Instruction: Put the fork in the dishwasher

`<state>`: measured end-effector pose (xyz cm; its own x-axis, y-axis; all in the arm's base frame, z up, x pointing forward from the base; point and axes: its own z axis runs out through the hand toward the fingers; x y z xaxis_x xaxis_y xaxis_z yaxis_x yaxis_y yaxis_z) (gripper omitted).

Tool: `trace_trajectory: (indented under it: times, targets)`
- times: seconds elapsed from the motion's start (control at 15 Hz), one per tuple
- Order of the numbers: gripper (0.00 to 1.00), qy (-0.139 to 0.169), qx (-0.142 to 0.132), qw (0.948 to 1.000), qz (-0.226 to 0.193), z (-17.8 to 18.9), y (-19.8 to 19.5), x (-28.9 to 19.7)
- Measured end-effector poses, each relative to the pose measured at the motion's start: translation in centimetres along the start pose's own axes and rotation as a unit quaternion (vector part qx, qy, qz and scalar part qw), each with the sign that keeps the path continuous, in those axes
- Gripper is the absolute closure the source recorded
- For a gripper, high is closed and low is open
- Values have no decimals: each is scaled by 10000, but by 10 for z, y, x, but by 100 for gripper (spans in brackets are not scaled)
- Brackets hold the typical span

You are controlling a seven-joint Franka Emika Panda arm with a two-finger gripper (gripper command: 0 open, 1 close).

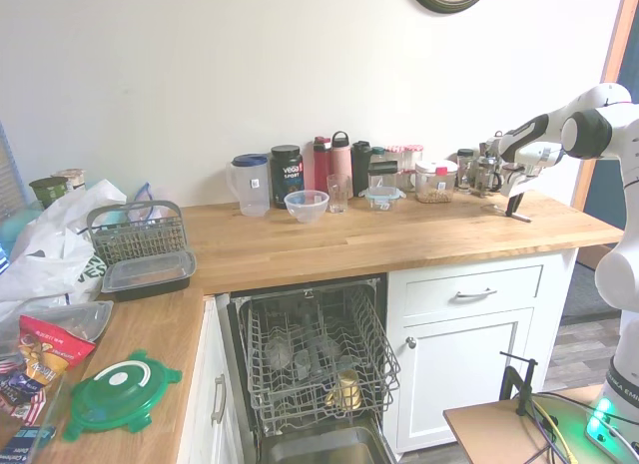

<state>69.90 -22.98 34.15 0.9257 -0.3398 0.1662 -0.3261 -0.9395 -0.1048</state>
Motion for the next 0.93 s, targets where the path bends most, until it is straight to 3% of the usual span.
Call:
trace_trajectory:
  times: [0.27,0.53,0.67,0.93]
  targets:
    - [100,-1,76,9999,117,-10,3,-14]
    - [100,398,81,9991,157,-71,2,-45]
    - [100,527,-4,9986,42,-91,-29,-69]
    - [100,895,-312,9952,-228,-91,-137,-136]
